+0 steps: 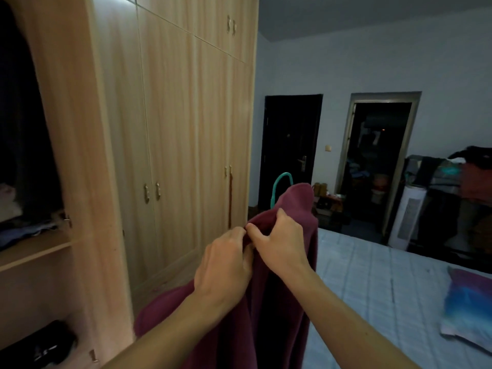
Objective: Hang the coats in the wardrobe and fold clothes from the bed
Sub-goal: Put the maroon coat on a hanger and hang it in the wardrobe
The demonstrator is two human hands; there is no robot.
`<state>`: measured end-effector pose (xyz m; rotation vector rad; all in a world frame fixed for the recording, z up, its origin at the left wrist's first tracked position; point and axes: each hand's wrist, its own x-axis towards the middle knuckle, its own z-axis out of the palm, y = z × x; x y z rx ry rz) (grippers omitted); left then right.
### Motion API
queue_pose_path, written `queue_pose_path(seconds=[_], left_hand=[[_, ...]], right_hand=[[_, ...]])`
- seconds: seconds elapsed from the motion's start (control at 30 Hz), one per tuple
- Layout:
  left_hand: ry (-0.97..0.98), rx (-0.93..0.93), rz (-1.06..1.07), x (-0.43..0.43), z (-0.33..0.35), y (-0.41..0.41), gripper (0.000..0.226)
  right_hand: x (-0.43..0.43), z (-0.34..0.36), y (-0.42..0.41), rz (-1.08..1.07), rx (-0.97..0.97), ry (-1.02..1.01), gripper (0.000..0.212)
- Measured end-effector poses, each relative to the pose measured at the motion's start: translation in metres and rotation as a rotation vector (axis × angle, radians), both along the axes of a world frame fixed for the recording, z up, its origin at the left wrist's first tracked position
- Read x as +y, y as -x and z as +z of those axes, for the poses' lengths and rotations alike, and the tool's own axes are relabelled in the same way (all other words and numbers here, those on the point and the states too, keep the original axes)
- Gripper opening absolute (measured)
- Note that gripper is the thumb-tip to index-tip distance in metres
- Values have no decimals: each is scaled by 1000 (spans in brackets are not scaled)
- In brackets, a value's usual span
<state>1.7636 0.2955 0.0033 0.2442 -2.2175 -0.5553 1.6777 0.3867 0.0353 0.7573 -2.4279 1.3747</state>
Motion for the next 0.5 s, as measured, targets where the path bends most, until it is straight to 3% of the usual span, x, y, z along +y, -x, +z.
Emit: queue_pose_path(seconds=[0.1, 0.23, 0.33, 0.5], left_hand=[[-50, -33, -39, 7, -7, -2, 14], [-147, -58, -113, 24, -17, -2, 25], [-217, -117, -207, 31, -18, -1, 36], [-72, -246, -194, 7, -4, -2, 22]], right_hand=[[-7, -1, 0, -11, -3, 70, 25], [-12, -8, 3, -16, 19, 113, 29], [-13, -12, 9, 12, 33, 107, 18], [-4, -15, 27, 42, 58, 45, 24]])
